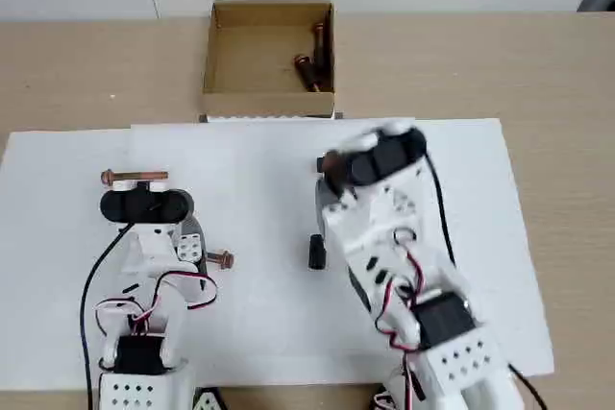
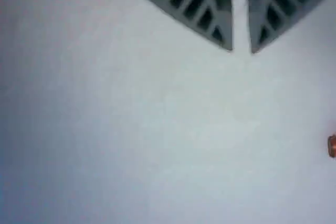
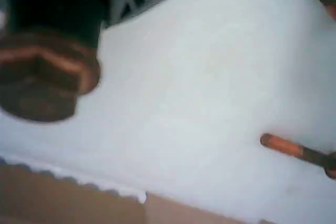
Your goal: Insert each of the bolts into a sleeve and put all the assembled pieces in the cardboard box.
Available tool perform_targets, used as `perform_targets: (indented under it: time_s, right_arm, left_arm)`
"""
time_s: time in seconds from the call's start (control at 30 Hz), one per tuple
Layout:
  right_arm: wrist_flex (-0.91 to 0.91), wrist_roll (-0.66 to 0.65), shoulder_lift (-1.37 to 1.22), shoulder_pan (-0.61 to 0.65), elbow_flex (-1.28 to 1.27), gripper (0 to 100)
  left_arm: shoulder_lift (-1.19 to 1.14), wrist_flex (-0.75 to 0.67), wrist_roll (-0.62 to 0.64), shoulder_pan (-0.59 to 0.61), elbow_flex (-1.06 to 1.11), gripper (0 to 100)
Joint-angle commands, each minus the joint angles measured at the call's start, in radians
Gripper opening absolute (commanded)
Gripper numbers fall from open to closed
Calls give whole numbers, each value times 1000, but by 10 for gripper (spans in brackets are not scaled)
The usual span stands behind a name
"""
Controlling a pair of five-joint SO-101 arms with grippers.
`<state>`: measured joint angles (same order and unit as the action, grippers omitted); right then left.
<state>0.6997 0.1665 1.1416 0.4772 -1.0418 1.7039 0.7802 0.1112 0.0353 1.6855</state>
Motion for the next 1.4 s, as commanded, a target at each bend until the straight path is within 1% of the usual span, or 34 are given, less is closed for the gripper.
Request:
perform_targets:
  time_s: [0.0, 0.23, 0.4, 0.63, 0.87, 1.0, 1.07, 1.27, 1.37]
  right_arm:
    - [-8, 25, -179, -2, 213, 3]
    - [-110, 20, -575, -24, 548, 3]
    - [-119, 6, -874, -65, 807, 3]
    - [-120, -137, -1247, -88, 1181, 3]
    - [-148, -351, -1620, -82, 1542, 4]
    - [-157, -485, -1774, -71, 1705, 7]
    - [-154, -520, -1839, -64, 1777, 9]
    - [-154, -565, -1936, -39, 1870, 9]
    - [-139, -563, -1942, -35, 1873, 60]
  left_arm:
    - [11, -26, -6, 3, -4, 6]
    - [11, -26, -3, 3, -2, 6]
    - [11, -26, -3, 3, -2, 6]
    - [11, -26, -3, 3, -2, 6]
    - [11, -21, -3, 3, -2, 6]
    - [11, -21, -3, 3, -2, 6]
    - [11, -21, -3, 3, -2, 6]
    - [11, -21, -3, 3, -2, 6]
    - [11, -21, -3, 3, -2, 6]
